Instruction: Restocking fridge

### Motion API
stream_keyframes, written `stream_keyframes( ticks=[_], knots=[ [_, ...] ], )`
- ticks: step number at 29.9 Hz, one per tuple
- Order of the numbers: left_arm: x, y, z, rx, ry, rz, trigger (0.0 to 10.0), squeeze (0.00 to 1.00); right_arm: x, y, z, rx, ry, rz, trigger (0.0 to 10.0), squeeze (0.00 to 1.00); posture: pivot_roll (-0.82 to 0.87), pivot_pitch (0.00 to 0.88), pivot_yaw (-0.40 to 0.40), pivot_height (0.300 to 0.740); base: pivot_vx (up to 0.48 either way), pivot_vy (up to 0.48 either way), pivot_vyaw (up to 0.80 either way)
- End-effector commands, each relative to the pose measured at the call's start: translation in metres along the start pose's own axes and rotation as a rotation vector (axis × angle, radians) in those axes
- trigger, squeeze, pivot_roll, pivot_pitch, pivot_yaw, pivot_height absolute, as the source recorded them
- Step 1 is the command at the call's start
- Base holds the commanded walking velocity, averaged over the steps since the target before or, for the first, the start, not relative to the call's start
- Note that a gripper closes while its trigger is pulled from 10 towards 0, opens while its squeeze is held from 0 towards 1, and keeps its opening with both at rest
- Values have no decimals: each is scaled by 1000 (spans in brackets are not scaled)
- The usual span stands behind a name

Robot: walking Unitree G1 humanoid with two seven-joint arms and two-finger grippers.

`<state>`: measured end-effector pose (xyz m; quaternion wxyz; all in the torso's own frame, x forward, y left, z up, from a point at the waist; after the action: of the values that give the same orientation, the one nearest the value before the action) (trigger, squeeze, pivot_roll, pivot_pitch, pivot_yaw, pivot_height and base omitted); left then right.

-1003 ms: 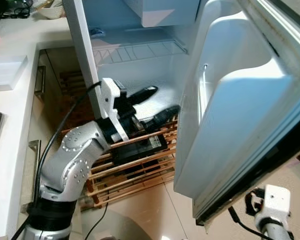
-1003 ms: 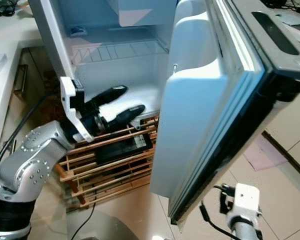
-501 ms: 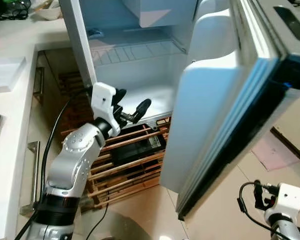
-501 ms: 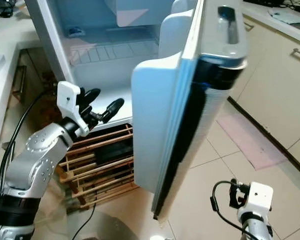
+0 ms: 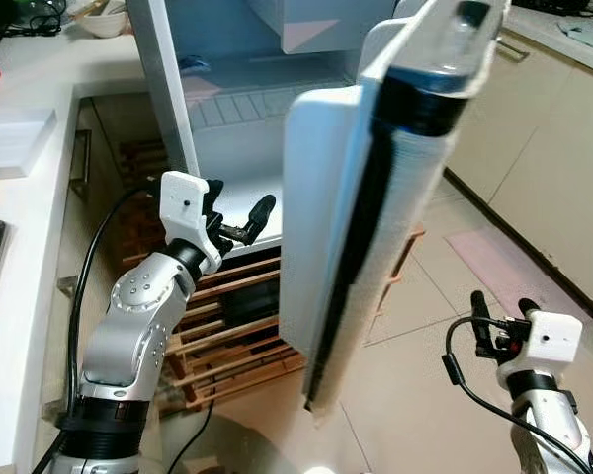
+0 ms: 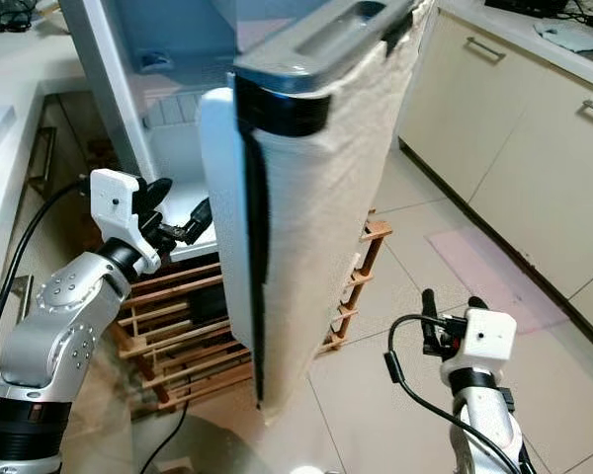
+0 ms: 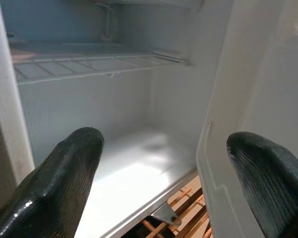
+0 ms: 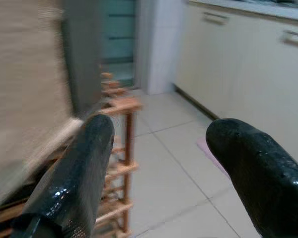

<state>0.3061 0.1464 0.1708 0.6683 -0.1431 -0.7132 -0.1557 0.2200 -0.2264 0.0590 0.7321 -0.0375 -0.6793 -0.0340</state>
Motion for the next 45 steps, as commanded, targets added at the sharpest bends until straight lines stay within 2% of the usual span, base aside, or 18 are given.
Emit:
stream_keyframes(
  ticks=[1, 3, 8, 10, 11, 13, 15, 16, 17, 19, 21, 22, 27, 31, 36, 38, 45],
  knots=[
    [6, -3, 2, -22, -33, -22, 10000, 0, 13, 13, 0, 62, -19, 16, 10000, 0, -4, 0, -45, 740, 0, 0, 0],
    [7, -3, 2, -27, -34, -41, 10000, 0, 20, 20, 2, 90, -29, 19, 10000, 0, -2, 0, -46, 740, 0, 0, 0],
    [3, -3, 2, -20, -17, -55, 10000, 0, 54, 42, -3, 192, -147, -19, 10000, 0, -2, 0, -44, 740, 0, 0, 0],
    [1, -3, 2, -19, -8, -53, 10000, 0, 58, 45, -6, 207, -130, 11, 10000, 0, -1, 0, -42, 740, 0, 0, 0],
    [-1, -2, 1, -20, 6, -70, 10000, 0, 66, 46, -12, 190, -126, 93, 10000, 0, 0, 0, -39, 740, 0, 0, 0],
    [-3, 0, 0, -16, 20, -88, 10000, 0, 81, 51, -20, 190, -147, 24, 10000, 0, -4, 0, -33, 740, 0, 0, 0],
    [-5, 1, -1, -9, 29, -89, 10000, 0, 92, 57, -28, 209, -140, 12, 10000, 0, -11, 0, -25, 740, 0, 0, 0],
    [-5, 1, -1, -9, 29, -89, 10000, 0, 92, 57, -28, 209, -140, 12, 10000, 0, -11, 0, -25, 740, 0, 0, 0],
    [-6, 2, -2, -4, 32, -82, 10000, 0, 88, 55, -39, 186, -71, 73, 10000, 0, -10, 0, -25, 740, 0, 0, 0],
    [-7, 2, -3, -1, 34, -78, 10000, 0, 86, 52, -43, 159, -61, 79, 10000, 0, -9, 0, -24, 740, 0, 0, 0],
    [-7, 2, -3, 3, 31, -74, 10000, 0, 84, 48, -49, 112, -50, 59, 10000, 0, -6, 0, -24, 740, 0, 0, 0],
    [-7, 3, -2, 4, 30, -78, 10000, 0, 94, 51, -52, 134, -89, 32, 10000, 0, 1, 0, -29, 740, 0, 0, 0],
    [-3, 5, 2, -1, 3, -68, 10000, 0, 104, 56, -50, 192, -138, -17, 10000, 0, 8, 0, -36, 740, 0, 0, 0],
    [0, 4, 6, -32, -18, -73, 10000, 0, 99, 55, -49, 219, -136, -24, 10000, 0, 10, 0, -42, 740, 0, 0, 0],
    [-1, 10, 8, 11, -6, -50, 10000, 0, 97, 56, -46, 242, -137, -20, 10000, 0, 18, 0, -35, 740, 0, 0, 0],
    [1, 10, 7, 15, -15, -75, 10000, 0, 96, 56, -44, 245, -144, -40, 10000, 0, 19, 0, -37, 740, 0, 0, 0],
    [1, 14, 13, 29, -13, -69, 10000, 0, 95, 61, -40, 265, -160, -53, 10000, 0, 27, 0, -38, 740, 0, 0, 0]
  ],
)
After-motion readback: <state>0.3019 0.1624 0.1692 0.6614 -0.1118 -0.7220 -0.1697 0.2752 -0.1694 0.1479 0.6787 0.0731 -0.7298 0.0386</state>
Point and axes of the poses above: a point about 5 cm out from each wrist's last joint towards the gripper, its own z axis pointing back from the gripper into the wrist, its own x axis along the axis of the wrist's last joint, y = z × x, the point moved 1 cm from there along -z, pointing out of the wrist towards the gripper, and after that the axes turned 3 degrees about -z, right-handed, at the moved point
